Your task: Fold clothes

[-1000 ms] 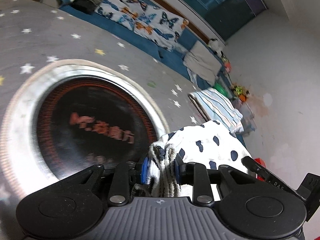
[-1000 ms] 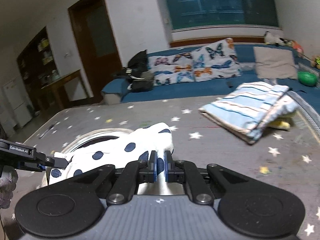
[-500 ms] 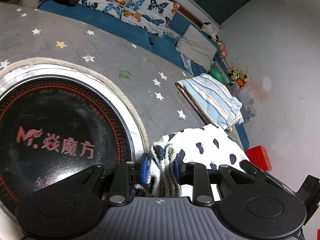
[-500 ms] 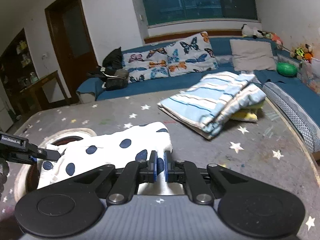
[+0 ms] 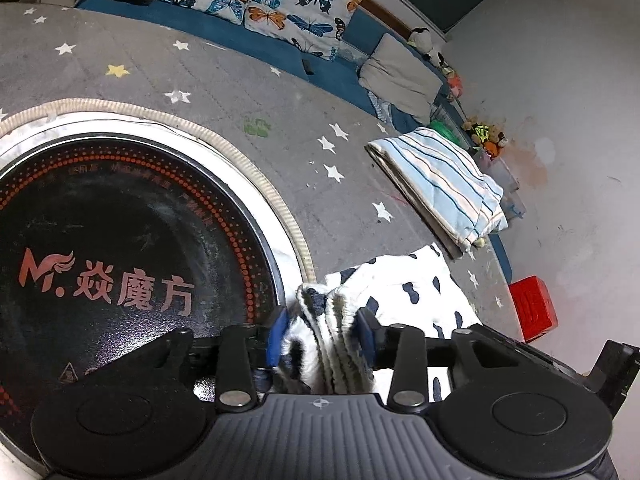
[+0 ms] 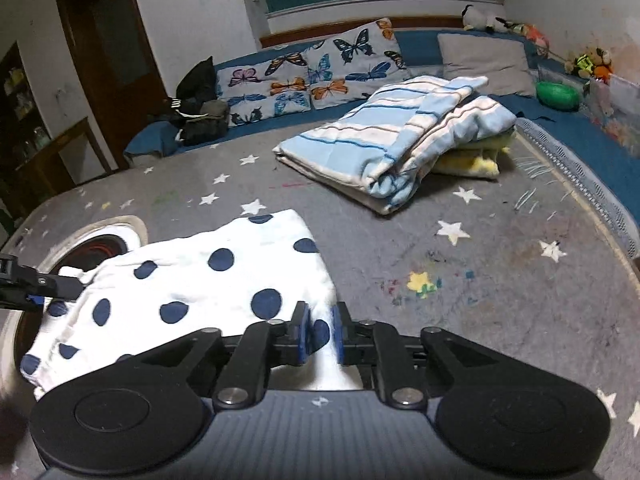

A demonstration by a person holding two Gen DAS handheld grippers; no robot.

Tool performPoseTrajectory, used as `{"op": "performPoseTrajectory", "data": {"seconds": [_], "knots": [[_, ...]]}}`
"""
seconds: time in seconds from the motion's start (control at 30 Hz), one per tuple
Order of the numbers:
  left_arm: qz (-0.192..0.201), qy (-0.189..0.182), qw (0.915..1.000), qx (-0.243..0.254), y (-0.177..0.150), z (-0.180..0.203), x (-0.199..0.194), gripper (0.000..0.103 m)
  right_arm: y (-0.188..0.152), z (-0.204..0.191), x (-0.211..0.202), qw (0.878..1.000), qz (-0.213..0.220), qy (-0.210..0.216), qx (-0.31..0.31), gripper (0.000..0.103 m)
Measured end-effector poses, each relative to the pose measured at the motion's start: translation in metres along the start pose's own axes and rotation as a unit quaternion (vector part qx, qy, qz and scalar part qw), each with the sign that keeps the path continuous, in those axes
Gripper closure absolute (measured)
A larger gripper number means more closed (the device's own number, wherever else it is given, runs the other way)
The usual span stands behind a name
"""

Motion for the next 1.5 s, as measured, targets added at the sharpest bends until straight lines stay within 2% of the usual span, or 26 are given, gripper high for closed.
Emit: {"op": "performPoseTrajectory", "data": {"seconds": [0.1,0.23,0.33,0.53,0.73,0.83,0.9,0.97,1.13,1.3,1.5], "knots": [[0.007,0.003,0.9999,0.008,0.000,0.002,-0.004,0.056,0.008,-0.005,-0.002,1.000,0.010,0.000,-0.007,0.087],[0.024,0.003,0.9995,0.019,0.001,0.006,-0.013,0.056,0.019,-0.012,-0.002,1.000,0.024,0.006,-0.016,0.087],[0.030,0.001,0.9992,0.025,0.000,0.009,-0.017,0.056,0.029,-0.022,0.007,0.999,0.027,0.029,-0.019,0.086],[0.028,-0.005,0.9978,0.060,-0.007,0.021,-0.015,0.056,0.043,-0.046,0.035,0.998,0.020,0.056,-0.038,0.085],[0.028,0.012,0.9947,0.098,-0.013,0.024,-0.005,0.056,0.050,-0.055,0.062,0.998,0.006,0.054,-0.043,0.081],[0.026,0.021,0.9946,0.098,-0.012,0.021,0.001,0.056,0.051,-0.055,0.068,0.998,0.004,0.051,-0.041,0.078],[0.026,0.023,0.9950,0.094,-0.012,0.018,0.002,0.056,0.053,-0.053,0.063,0.998,0.010,0.051,-0.035,0.077],[0.030,0.019,0.9949,0.094,-0.013,0.018,-0.003,0.056,0.053,-0.052,0.054,0.998,0.015,0.049,-0.036,0.070],[0.039,0.014,0.9939,0.102,-0.021,0.021,-0.016,0.056,0.045,-0.046,0.018,0.998,0.021,0.040,-0.046,0.068],[0.042,0.009,0.9918,0.121,-0.040,0.023,-0.029,0.055,0.020,-0.040,-0.010,0.998,0.015,0.035,-0.044,0.064],[0.042,0.011,0.9935,0.105,-0.064,0.016,-0.039,0.055,-0.011,-0.032,-0.020,0.999,-0.001,0.020,-0.028,0.064]]}}
Point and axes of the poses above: each gripper's, at about its wrist camera, not at the fingertips, and x roughly the way its jaws point, z to its right, y to its top, the point moved 1 cm from there along x, roughly the way its jaws point, and after that the axes turned 12 degrees about -x, right-handed, at the moved point
